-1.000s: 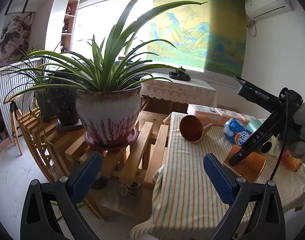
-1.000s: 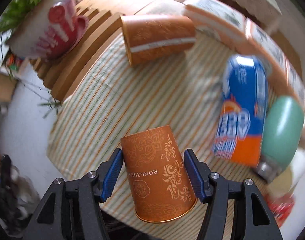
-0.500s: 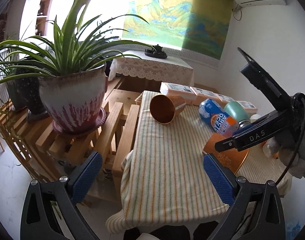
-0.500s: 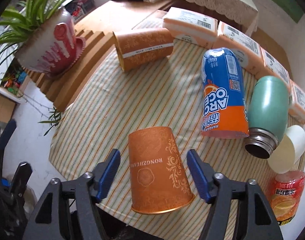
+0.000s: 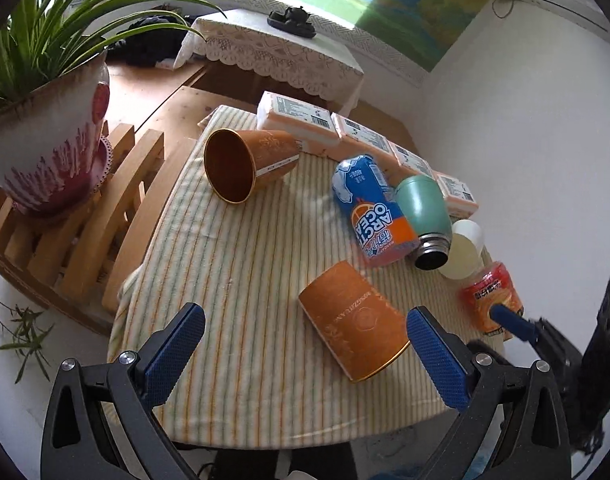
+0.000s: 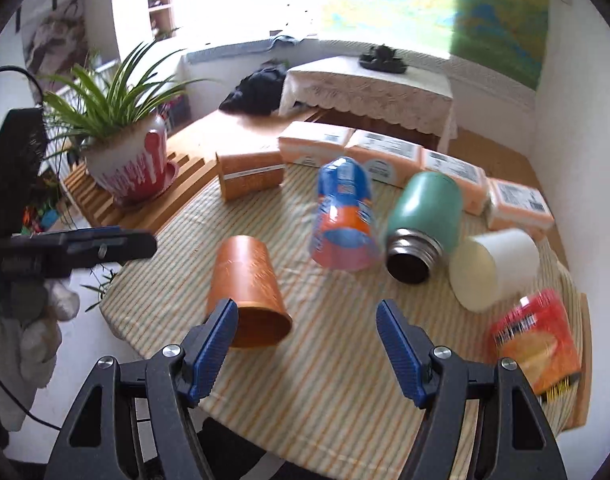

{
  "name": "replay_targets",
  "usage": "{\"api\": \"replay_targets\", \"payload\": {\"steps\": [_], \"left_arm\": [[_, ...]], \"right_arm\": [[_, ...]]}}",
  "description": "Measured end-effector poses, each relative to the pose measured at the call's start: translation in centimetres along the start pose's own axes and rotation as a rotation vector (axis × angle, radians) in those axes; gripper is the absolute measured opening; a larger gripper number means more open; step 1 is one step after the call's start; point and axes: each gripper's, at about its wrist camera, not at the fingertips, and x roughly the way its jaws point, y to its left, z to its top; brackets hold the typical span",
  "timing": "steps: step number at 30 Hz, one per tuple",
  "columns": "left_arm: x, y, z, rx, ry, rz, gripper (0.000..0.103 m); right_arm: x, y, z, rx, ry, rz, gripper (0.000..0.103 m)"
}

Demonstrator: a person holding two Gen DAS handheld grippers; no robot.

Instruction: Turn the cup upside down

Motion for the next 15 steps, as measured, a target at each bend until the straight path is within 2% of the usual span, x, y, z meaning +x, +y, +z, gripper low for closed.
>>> {"api": "replay_targets", "payload": {"steps": [3,7,12,15], "left_arm": [[1.7,-0.8,0.5,-0.046,0.045,-0.009,0.102],[4.4,-1.4,0.8,-0.092,0.127,-0.008,0.102],[6.0,-2.4,0.6,-0.087,0.151,0.016,0.101],[6.5,-2.9,0.6,-0.074,0.164,0.035,0.101]], "right_arm": [[-1.2,-1.6,-1.8,0.039,-0.054,-0.091,0.068],[-2.2,-3.3,-3.6,0.104,-0.119,-0.151,0.068],[-3.3,-4.6,-5.3,0.137,-0.213,-0.23,0.068],[-3.8,-4.8,-6.0,0.145,-0.246,-0.246,0.068]]}}
